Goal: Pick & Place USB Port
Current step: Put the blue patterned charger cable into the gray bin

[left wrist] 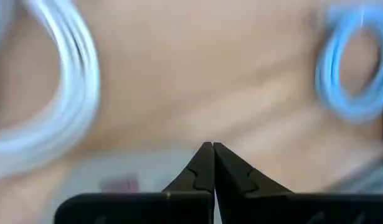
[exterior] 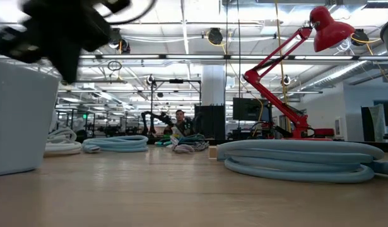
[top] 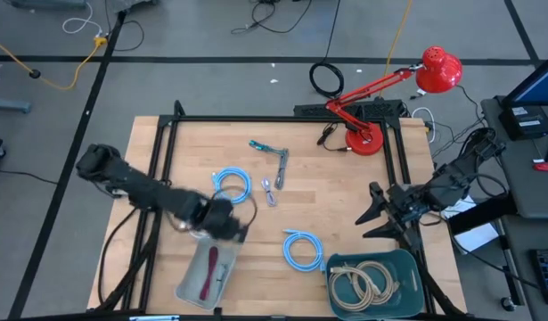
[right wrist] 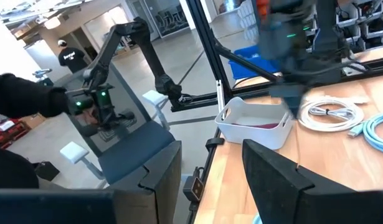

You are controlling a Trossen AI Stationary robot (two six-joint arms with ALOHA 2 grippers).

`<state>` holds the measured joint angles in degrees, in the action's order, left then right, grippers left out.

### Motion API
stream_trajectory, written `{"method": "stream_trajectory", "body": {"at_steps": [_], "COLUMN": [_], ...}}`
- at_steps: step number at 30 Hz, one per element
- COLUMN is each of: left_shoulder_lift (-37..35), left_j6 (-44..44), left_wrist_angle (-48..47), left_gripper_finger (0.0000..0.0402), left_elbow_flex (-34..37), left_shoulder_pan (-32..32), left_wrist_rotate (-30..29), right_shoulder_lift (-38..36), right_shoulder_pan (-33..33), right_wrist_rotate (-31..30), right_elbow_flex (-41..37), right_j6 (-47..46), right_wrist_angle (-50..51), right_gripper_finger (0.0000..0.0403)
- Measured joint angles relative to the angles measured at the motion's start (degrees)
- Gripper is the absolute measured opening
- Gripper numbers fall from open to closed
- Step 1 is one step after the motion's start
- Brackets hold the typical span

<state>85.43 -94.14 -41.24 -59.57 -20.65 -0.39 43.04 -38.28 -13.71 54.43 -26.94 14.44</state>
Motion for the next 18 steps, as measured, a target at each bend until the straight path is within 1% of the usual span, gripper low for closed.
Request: {"method": "stream_trajectory", "body": {"at_steps": [3,5,7,9,11,15,18], "left_shoulder_lift": [0.0,0.0,0.0,0.0,0.0,0.1,0.9], "left_j6": [3.6,6.5,10.7,14.9,18.3,25.1,30.8], "left_wrist_angle": [1.9,6.4,13.1,19.2,22.3,22.8,23.1], "left_gripper_finger": [0.0,0.0,0.0,0.0,0.0,0.0,0.0], "left_elbow_flex": [0.0,0.0,0.0,0.0,0.0,0.0,0.0], "left_shoulder_pan": [7.7,13.4,18.6,23.4,27.7,35.8,41.5], "left_wrist_rotate": [-2.2,-2.0,-0.7,1.0,2.8,7.9,13.1], "right_shoulder_lift": [0.6,1.1,1.6,2.0,2.3,2.9,3.2], "right_shoulder_pan": [0.0,0.0,0.0,0.0,0.0,0.1,0.6], "right_wrist_rotate": [0.0,0.0,-0.5,-1.5,-1.7,-5.8,-10.2], "right_elbow_flex": [0.0,0.0,0.0,0.0,0.0,0.0,0.0], "right_j6": [-0.7,-0.8,-0.8,-0.9,-0.9,-0.4,-0.3], "right_wrist_angle": [-0.1,0.0,-0.1,-0.7,-1.8,-4.0,-5.2], "right_gripper_finger": [0.0164,0.0164,0.0164,0.0164,0.0164,0.0164,0.0164]}}
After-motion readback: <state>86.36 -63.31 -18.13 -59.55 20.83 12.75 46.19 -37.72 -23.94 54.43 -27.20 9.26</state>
